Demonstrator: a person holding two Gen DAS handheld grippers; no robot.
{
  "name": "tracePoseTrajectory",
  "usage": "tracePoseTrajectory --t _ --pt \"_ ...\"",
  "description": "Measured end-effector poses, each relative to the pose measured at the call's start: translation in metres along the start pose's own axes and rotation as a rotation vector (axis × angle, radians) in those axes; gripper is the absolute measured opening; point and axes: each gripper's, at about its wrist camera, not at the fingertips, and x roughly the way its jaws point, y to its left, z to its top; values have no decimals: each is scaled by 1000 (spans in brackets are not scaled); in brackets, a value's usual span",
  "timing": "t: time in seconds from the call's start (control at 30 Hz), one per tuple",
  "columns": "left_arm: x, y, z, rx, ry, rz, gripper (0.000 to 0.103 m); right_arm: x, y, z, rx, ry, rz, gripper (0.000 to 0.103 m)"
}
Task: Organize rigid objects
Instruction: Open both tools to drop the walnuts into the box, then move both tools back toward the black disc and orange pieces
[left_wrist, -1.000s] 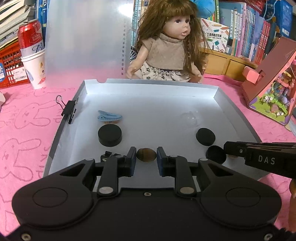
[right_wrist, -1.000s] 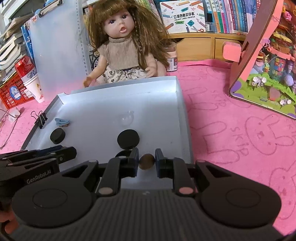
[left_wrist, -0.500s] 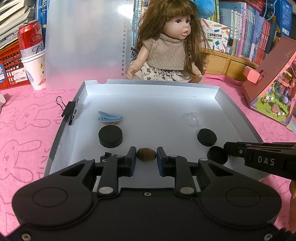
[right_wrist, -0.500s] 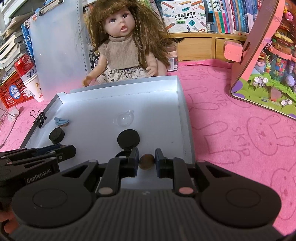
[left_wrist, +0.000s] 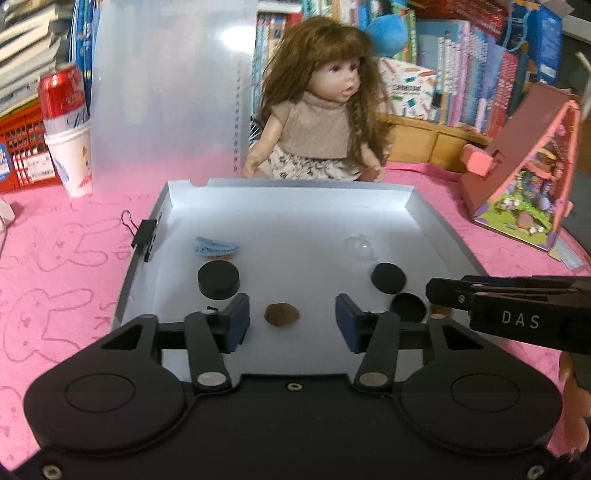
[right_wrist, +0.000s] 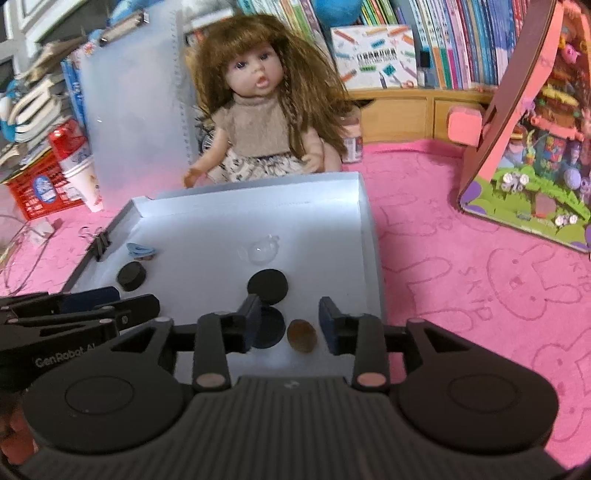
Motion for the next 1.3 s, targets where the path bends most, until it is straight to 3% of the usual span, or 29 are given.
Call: tracePoseTrajectory --t 0.4,0.7,1.0,1.3 --pt "-68 -13 -39 89 -77 -50 65 -66 13 -31 -137 -151 109 83" --pt "-110 -13 -78 96 -119 -74 65 -104 21 -74 -273 -210 134 86" --pt "-135 -15 -122 154 -78 -87 65 -124 25 -118 -340 -190 149 87" --pt "-138 -19 -145 209 -37 -62 65 -122 31 -147 -405 -134 157 88"
